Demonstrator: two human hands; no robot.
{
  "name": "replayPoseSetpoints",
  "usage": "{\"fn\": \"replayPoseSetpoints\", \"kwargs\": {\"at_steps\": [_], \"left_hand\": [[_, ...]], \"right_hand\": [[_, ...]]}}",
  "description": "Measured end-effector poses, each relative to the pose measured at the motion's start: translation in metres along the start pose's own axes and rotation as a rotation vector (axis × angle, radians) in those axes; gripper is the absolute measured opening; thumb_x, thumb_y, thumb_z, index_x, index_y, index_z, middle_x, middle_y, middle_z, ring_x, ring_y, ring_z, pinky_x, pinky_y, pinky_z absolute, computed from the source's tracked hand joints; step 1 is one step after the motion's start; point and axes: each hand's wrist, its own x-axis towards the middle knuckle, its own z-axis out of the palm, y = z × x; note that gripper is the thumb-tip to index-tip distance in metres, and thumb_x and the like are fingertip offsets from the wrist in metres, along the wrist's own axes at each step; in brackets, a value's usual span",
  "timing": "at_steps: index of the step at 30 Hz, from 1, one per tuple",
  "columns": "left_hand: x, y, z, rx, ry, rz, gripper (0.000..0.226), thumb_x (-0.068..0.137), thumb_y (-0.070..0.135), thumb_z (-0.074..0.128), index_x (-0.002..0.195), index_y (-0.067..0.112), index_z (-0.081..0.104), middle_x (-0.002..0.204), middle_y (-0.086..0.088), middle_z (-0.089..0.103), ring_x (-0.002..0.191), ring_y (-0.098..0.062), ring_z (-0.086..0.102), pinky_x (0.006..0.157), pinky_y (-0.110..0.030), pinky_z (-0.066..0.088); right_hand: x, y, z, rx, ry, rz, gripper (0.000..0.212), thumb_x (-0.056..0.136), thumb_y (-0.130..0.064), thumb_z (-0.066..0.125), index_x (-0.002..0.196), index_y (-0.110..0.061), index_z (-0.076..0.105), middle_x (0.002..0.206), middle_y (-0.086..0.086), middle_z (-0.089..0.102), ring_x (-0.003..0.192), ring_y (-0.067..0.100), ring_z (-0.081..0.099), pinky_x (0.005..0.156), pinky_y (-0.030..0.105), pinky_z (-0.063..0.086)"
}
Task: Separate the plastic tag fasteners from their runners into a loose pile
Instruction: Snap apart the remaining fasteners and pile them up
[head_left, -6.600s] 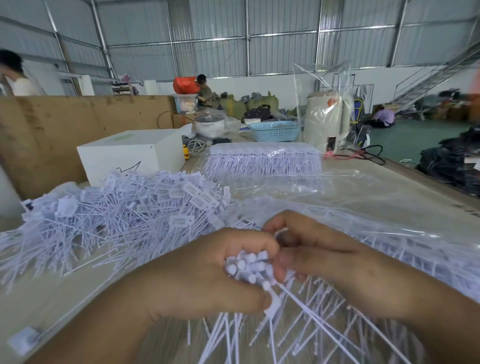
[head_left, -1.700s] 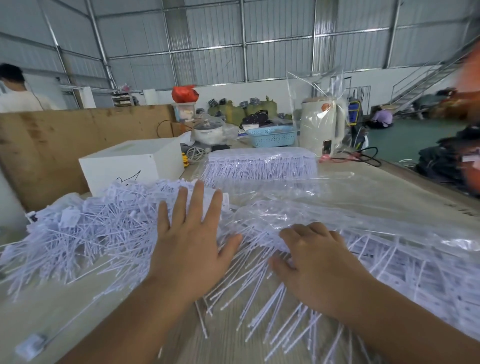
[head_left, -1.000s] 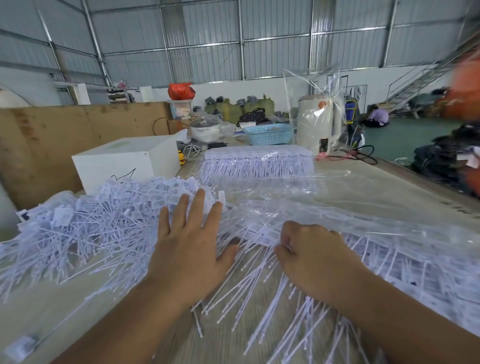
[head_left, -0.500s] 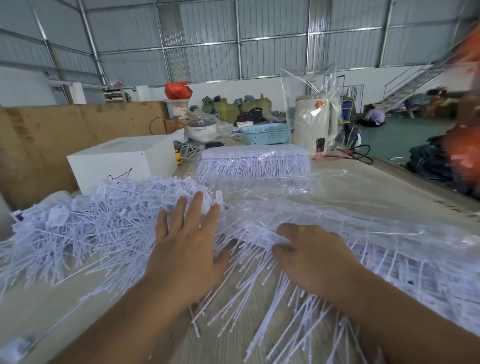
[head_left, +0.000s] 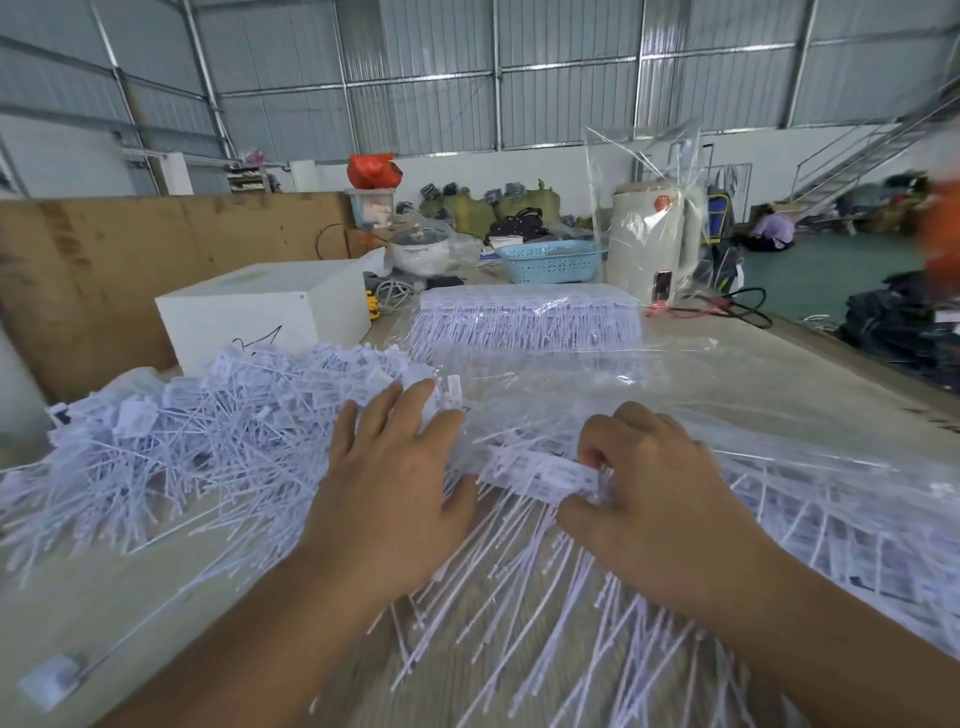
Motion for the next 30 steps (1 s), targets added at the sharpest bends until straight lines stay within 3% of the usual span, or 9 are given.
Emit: {"fn": "replayPoseSetpoints", "kwargs": {"at_steps": [7,10,14,17,20,23,26,30], "left_hand": [[0.0,0.006,-0.002,-0.177,0.086,0.036,0.046,0.087,0.045,0.048,0.123,0.023,0.065,0.143,-0.004,0.047,0.133,-0.03,0.04,0.109,-0.049,0.029],[-0.001,0.008,-0.003,-0.251,0.094,0.038,0.042,0.087,0.046,0.046,0.116,0.025,0.069,0.139,0.0,0.051,0.13,-0.024,0.044,0.108,-0.044,0.029],[-0.002,0.007,-0.002,-0.359,0.07,0.016,0.048,0.086,0.056,0.04,0.112,0.029,0.07,0.134,0.011,0.054,0.128,-0.01,0.041,0.103,-0.022,0.018],[-0.001,0.006,-0.003,-0.423,0.066,0.003,0.055,0.083,0.065,0.036,0.105,0.029,0.072,0.129,0.015,0.055,0.126,-0.006,0.042,0.098,-0.014,0.014],[-0.001,0.005,-0.007,-0.568,0.067,-0.026,0.051,0.087,0.072,0.043,0.094,0.032,0.074,0.119,0.02,0.059,0.116,0.002,0.046,0.091,-0.002,0.02],[-0.001,0.007,-0.014,-0.815,0.075,-0.102,0.039,0.074,0.066,0.046,0.079,0.037,0.072,0.103,0.028,0.063,0.104,0.015,0.052,0.081,0.004,0.028],[0.0,0.007,-0.015,-0.848,0.111,-0.083,0.045,0.076,0.065,0.045,0.084,0.03,0.072,0.099,0.028,0.062,0.097,0.012,0.055,0.076,0.002,0.032],[-0.002,0.009,-0.016,-0.898,0.126,-0.028,0.071,0.09,0.064,0.039,0.087,0.0,0.068,0.09,0.005,0.066,0.088,0.001,0.059,0.077,-0.007,0.039]], "right_hand": [[-0.005,-0.012,-0.01,-0.001,0.029,-0.138,0.019,0.07,-0.038,0.049,0.081,-0.021,0.048,0.083,-0.007,0.044,0.082,0.017,0.035,0.074,0.031,0.021],[-0.007,-0.015,-0.014,0.039,0.057,-0.153,0.018,0.071,-0.033,0.051,0.078,-0.017,0.05,0.077,-0.005,0.045,0.078,0.018,0.039,0.073,0.031,0.024],[-0.008,-0.018,-0.019,0.144,0.072,-0.154,0.014,0.073,-0.028,0.053,0.079,-0.018,0.047,0.079,-0.004,0.048,0.081,0.019,0.041,0.074,0.032,0.03],[-0.01,-0.02,-0.022,0.197,0.059,-0.189,0.013,0.074,-0.025,0.056,0.08,-0.017,0.048,0.081,-0.003,0.049,0.084,0.019,0.043,0.075,0.03,0.034],[-0.011,-0.021,-0.022,0.22,0.018,-0.218,0.013,0.075,-0.024,0.057,0.083,-0.016,0.05,0.082,-0.005,0.048,0.085,0.017,0.043,0.075,0.026,0.034],[-0.013,-0.022,-0.021,0.284,0.003,-0.223,0.013,0.076,-0.024,0.057,0.084,-0.016,0.051,0.083,-0.005,0.048,0.081,0.011,0.044,0.067,0.022,0.032],[-0.016,-0.022,-0.021,0.403,0.028,-0.206,0.012,0.084,-0.03,0.056,0.088,-0.023,0.048,0.082,-0.006,0.05,0.068,0.0,0.046,0.057,0.015,0.029],[-0.019,-0.023,-0.021,0.467,0.067,-0.228,0.02,0.09,-0.045,0.049,0.09,-0.026,0.044,0.082,-0.006,0.052,0.063,0.0,0.043,0.059,0.017,0.028]]}}
